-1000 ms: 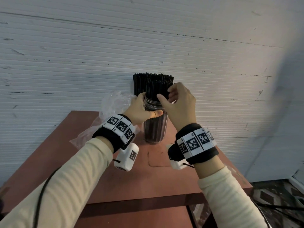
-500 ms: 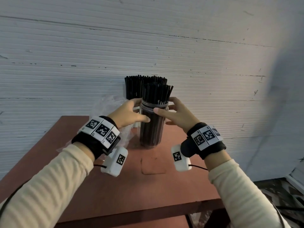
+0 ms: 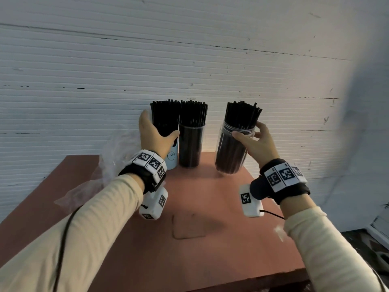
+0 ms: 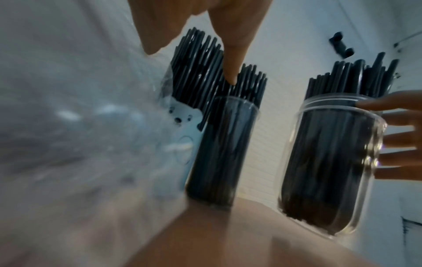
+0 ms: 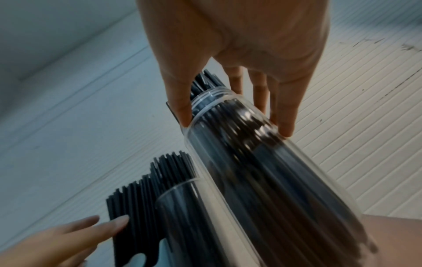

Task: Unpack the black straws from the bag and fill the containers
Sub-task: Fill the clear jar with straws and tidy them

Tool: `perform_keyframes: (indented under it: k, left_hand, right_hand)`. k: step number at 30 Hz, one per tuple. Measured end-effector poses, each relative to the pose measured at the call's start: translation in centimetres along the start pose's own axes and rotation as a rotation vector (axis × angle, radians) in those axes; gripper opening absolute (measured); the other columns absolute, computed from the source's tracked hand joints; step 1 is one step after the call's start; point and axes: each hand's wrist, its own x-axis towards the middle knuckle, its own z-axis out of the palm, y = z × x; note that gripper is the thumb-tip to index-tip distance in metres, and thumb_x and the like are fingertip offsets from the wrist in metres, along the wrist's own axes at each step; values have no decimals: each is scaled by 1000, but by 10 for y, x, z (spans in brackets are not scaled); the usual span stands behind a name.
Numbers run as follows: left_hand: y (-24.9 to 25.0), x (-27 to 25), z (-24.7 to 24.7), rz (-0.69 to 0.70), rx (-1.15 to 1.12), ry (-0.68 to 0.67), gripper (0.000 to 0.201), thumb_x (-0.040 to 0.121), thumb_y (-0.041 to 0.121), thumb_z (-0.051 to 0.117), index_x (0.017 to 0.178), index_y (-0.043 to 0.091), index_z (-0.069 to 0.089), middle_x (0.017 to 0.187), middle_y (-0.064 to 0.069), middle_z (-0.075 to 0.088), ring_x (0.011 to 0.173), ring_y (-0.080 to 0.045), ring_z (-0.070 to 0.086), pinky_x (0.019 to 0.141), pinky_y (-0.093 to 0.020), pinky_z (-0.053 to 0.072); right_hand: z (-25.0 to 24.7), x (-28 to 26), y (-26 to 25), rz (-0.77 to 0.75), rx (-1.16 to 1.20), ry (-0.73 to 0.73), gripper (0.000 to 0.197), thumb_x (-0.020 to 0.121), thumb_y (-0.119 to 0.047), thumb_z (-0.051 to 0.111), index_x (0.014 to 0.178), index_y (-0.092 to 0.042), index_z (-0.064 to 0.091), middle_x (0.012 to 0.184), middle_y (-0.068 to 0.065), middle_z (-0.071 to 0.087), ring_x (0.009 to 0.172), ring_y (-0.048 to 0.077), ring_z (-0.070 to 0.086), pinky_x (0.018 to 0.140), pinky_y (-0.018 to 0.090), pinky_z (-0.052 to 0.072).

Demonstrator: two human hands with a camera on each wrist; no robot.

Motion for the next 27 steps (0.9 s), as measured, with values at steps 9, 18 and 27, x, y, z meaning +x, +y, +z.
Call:
perform_keyframes:
  k: [9,18,27]
  left_hand:
    - [-25,12,-1,-171,78,-156,86,76,29,81,146,11,35,144,-5,49,131,-22,47,100,-23,35]
    - [-21,10,-5,-163,80,-161,66,78,26,80,135,12,49,132,-4,59,116,-16,56,83,-16,35]
    - [-2,3,-20,-111,34,-150,68,83,18,74,142,6,41,145,-8,48,134,-22,43,95,-15,29]
  right_hand:
    - [38,44,14,17,-113,-36,77,78,-36,78,141,-17,38,126,3,57,118,19,54,95,30,44]
    - [67,58,20,11,-171,-22,79,78,-44,75,142,-17,36,137,10,50,125,25,49,99,33,42]
    - [61,31,2,-169,-323,119,80,80,-42,73,140,-9,33,141,17,30,129,32,33,106,35,30]
